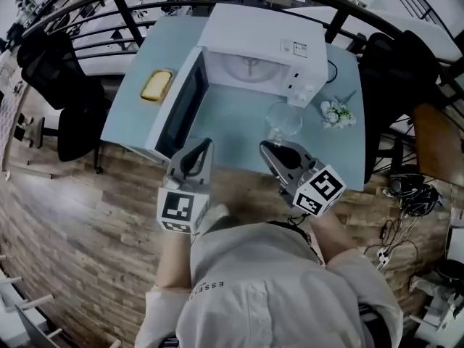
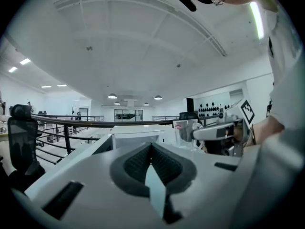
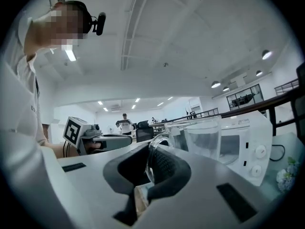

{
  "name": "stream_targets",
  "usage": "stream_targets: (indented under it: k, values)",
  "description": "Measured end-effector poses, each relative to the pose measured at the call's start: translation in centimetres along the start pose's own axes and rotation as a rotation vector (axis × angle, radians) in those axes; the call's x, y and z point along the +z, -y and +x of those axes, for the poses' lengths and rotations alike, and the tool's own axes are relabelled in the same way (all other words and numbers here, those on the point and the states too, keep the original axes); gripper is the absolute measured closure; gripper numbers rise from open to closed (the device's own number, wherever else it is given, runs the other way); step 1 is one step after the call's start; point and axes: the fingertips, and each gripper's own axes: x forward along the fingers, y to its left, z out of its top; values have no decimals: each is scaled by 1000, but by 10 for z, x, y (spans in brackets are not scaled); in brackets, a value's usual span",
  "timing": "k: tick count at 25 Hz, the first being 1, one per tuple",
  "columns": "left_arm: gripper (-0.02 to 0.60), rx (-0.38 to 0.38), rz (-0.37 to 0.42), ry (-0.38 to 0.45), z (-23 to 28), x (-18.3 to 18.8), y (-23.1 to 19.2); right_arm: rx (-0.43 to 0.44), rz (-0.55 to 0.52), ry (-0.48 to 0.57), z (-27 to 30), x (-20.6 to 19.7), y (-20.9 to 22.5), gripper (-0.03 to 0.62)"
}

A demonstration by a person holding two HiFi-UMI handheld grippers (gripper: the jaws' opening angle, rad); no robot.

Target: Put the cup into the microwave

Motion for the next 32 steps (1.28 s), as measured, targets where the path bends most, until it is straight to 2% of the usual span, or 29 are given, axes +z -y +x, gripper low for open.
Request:
stream_targets:
  k: [5, 11, 20, 32]
  values:
    - [580, -90, 7, 2, 28, -3, -29, -61, 20, -6, 39, -4, 21, 574]
    - [580, -147, -32, -1, 70, -11, -39, -67, 39, -30, 68, -17, 63, 574]
    - [580, -168, -78, -9, 138, -29, -54, 1, 60, -61, 117, -49, 136, 574]
    - [580, -112, -117, -62, 191, -71, -77, 45, 62, -103, 185, -96, 210, 574]
